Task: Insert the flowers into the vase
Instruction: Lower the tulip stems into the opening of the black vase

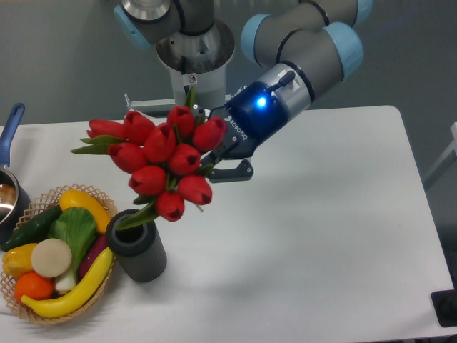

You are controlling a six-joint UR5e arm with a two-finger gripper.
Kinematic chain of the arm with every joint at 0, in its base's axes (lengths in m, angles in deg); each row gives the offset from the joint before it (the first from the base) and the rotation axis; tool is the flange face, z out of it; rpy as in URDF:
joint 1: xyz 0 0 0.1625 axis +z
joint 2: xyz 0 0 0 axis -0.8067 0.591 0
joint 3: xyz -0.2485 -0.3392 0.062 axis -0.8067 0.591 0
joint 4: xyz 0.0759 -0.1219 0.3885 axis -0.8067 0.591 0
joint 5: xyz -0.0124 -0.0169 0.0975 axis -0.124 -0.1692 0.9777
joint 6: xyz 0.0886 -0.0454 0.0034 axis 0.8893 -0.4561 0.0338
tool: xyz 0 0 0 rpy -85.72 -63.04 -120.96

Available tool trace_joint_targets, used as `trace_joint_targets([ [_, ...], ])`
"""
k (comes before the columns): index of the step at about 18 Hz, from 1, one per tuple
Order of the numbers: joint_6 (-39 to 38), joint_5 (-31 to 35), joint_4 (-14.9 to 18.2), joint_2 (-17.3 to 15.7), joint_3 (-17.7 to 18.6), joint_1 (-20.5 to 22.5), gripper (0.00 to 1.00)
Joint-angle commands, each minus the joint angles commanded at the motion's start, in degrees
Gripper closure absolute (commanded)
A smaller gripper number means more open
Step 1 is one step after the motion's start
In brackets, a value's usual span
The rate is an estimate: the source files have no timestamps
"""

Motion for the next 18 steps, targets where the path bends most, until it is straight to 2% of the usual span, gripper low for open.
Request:
trace_joint_targets([
  [4, 0.0, -0.17, -0.09, 1.58, -0.44, -1.23, 0.95],
  [13, 0.52, -0.09, -0.26, 2.55, 0.61, -3.43, 0.95],
  [18, 0.7, 0.17, -3.16, 4.22, 0.7, -4.75, 0.95],
])
